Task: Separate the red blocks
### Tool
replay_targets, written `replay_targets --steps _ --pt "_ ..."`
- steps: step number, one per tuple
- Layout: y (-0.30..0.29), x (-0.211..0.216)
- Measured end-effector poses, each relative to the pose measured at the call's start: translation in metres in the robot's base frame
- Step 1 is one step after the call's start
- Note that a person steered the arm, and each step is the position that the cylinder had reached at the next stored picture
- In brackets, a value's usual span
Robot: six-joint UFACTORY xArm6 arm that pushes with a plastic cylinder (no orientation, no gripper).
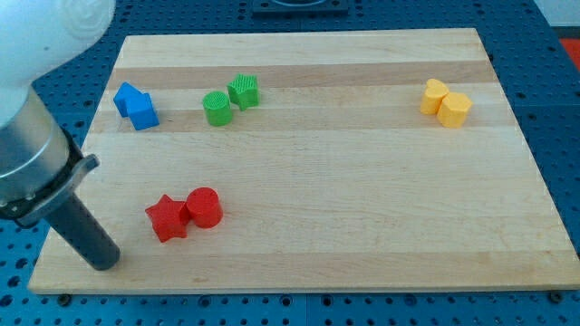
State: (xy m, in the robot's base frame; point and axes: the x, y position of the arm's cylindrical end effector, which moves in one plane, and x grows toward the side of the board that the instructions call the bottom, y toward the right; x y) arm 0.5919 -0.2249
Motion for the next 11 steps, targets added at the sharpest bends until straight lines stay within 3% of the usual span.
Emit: replay_targets --steps 1,3,7,9,11 --pt "0.018 -0.055" --pt "0.036 -0.049" --pt "0.154 -0.031" --pt "0.109 -0.050" --pt "0.125 0.017"
